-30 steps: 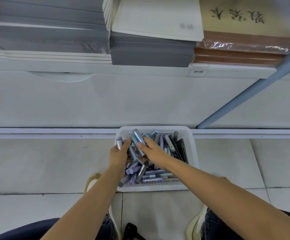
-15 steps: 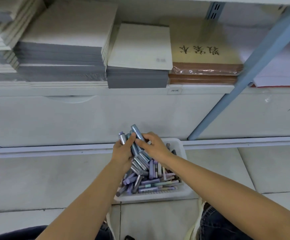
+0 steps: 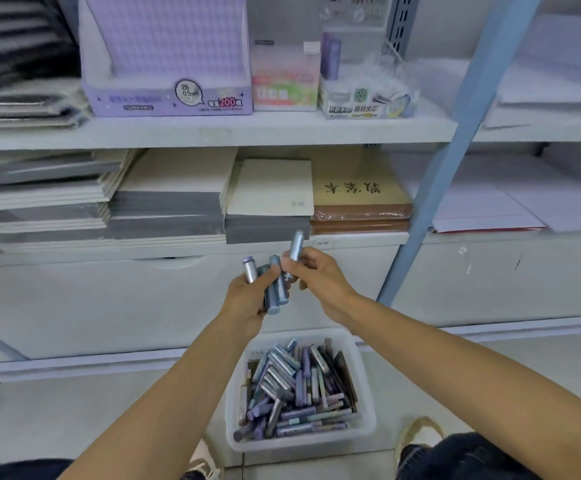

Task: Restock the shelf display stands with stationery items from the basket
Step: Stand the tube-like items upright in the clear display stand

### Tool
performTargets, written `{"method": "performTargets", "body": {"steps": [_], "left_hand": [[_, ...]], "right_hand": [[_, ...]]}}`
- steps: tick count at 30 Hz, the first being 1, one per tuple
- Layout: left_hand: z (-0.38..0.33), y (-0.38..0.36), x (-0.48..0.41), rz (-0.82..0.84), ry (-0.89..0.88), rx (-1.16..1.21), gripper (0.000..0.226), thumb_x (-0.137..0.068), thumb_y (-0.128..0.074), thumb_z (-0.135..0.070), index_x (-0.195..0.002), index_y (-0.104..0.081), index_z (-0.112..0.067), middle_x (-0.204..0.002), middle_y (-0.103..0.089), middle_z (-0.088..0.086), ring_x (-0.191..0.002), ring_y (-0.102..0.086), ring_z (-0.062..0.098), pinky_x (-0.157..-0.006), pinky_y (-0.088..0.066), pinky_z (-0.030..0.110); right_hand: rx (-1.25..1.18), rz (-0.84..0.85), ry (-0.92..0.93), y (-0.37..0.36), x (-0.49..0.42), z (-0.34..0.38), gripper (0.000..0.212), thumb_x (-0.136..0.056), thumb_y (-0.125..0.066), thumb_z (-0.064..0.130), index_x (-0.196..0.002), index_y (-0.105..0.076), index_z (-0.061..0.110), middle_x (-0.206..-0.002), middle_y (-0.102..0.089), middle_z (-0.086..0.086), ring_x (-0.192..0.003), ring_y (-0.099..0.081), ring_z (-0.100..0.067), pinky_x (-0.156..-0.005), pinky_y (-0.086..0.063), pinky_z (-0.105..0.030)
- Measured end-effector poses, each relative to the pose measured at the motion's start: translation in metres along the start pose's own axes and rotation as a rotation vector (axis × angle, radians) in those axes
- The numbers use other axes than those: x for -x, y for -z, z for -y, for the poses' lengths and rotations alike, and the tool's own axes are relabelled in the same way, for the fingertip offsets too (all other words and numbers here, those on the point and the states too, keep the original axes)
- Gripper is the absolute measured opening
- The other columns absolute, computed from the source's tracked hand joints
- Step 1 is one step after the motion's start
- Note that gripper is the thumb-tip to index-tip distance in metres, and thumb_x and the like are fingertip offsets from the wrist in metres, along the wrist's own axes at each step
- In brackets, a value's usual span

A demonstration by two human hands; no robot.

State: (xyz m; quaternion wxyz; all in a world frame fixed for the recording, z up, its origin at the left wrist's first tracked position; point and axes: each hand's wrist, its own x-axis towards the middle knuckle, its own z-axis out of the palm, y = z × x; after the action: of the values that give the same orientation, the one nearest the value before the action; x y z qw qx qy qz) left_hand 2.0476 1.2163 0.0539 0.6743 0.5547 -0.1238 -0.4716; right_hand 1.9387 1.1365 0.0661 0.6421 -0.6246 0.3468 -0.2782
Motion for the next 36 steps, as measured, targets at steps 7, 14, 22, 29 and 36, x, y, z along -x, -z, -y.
{"method": "performTargets", "body": {"steps": [7, 14, 22, 29, 36], "left_hand": [[-0.069, -0.036, 0.025, 0.179, -0.087, -0.022, 0.030, -0.083, -0.070, -0.027, -0.104, -0.064, -0.006, -0.075, -0.074, 0.004, -0.063, -0.070, 0.013, -0.054, -0.054, 0.023], [-0.127, -0.077, 0.042, 0.238, -0.183, -0.034, 0.019, -0.087, -0.068, -0.020, -0.102, -0.063, -0.008, -0.085, -0.072, 0.009, -0.067, -0.068, 0.016, -0.058, -0.056, 0.026], [-0.183, -0.108, 0.036, 0.315, -0.384, -0.125, 0.019, -0.089, -0.066, -0.018, -0.106, -0.063, -0.011, -0.089, -0.075, 0.004, -0.069, -0.070, 0.013, -0.060, -0.056, 0.024], [-0.216, -0.120, 0.009, 0.301, -0.453, -0.118, 0.017, -0.088, -0.067, -0.019, -0.103, -0.063, -0.013, -0.086, -0.076, 0.002, -0.072, -0.072, 0.013, -0.063, -0.056, 0.026], [-0.243, -0.127, -0.019, 0.357, -0.547, -0.126, 0.019, -0.084, -0.069, -0.022, -0.100, -0.065, -0.013, -0.085, -0.076, 0.001, -0.072, -0.072, 0.012, -0.061, -0.056, 0.022]], "right_hand": [[-0.020, -0.026, 0.126, 0.021, -0.003, 0.090, 0.022, -0.077, -0.080, 0.025, -0.090, -0.067, 0.013, -0.077, -0.068, 0.000, -0.061, -0.060, -0.006, -0.058, -0.043, -0.022], [-0.090, -0.023, 0.242, 0.040, -0.004, 0.153, 0.028, -0.087, -0.071, 0.014, -0.108, -0.058, 0.001, -0.074, -0.062, -0.008, -0.052, -0.058, -0.009, -0.050, -0.048, -0.019], [0.167, -0.154, 0.511, 0.079, -0.025, 0.232, 0.054, -0.090, -0.066, 0.008, -0.128, -0.030, 0.020, -0.086, -0.062, -0.015, -0.052, -0.064, -0.012, -0.054, -0.054, -0.022], [0.529, -0.307, 0.615, 0.101, -0.084, 0.265, 0.013, -0.091, -0.065, 0.011, -0.099, -0.056, 0.013, -0.080, -0.061, -0.011, -0.064, -0.060, -0.022, -0.066, -0.056, -0.037], [0.645, -0.183, 0.584, 0.116, -0.113, 0.274, 0.027, -0.094, -0.061, 0.017, -0.120, -0.064, 0.010, -0.090, -0.069, -0.002, -0.072, -0.067, -0.012, -0.069, -0.056, -0.018]]}}
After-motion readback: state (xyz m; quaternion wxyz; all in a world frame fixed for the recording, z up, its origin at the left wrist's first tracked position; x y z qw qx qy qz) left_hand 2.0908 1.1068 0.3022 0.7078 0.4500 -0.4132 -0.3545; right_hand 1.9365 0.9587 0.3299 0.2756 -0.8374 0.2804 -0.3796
